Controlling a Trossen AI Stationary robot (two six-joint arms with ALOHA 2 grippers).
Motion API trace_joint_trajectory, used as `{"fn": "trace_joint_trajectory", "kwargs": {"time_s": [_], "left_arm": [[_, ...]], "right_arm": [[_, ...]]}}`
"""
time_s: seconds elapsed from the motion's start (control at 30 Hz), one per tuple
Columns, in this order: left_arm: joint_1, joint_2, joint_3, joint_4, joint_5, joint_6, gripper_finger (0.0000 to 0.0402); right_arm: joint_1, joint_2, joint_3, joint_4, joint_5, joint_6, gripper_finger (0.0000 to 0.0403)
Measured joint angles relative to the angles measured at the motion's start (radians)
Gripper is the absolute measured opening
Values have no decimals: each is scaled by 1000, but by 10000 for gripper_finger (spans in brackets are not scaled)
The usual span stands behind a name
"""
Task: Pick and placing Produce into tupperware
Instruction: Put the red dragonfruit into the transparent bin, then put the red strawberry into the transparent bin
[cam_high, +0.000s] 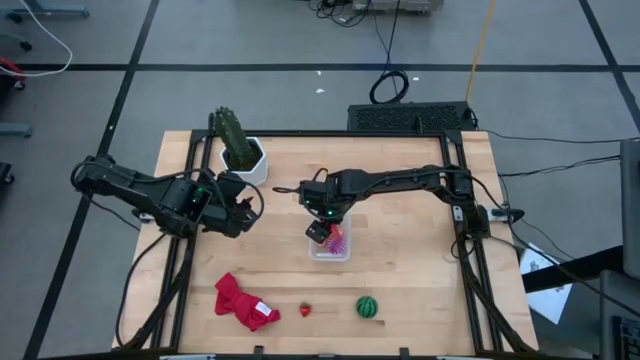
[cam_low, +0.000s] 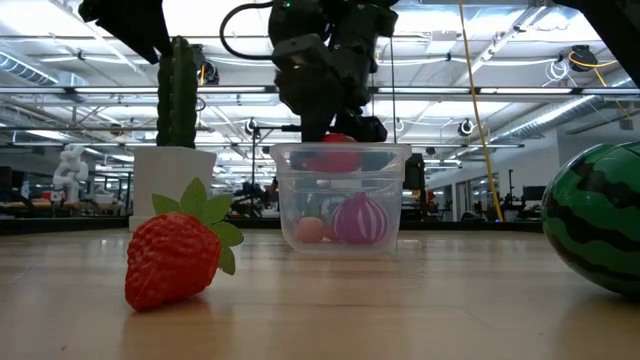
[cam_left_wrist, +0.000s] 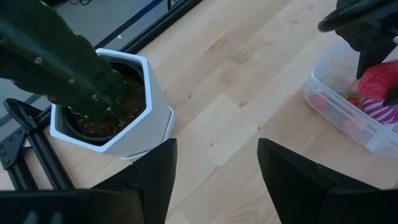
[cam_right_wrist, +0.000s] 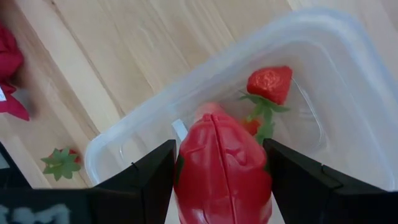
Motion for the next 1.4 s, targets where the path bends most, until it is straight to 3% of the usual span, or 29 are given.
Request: {"fn": "trace_joint_trajectory", "kwargs": {"time_s": [0.87,1.4], "left_arm": [[0,0,0,0,-6,8,230],[0,0,0,0,-6,9,230]], "right_arm": [[-3,0,0,-25,-1,0,220],[-3,0,0,-27,-2,-28,278]]}}
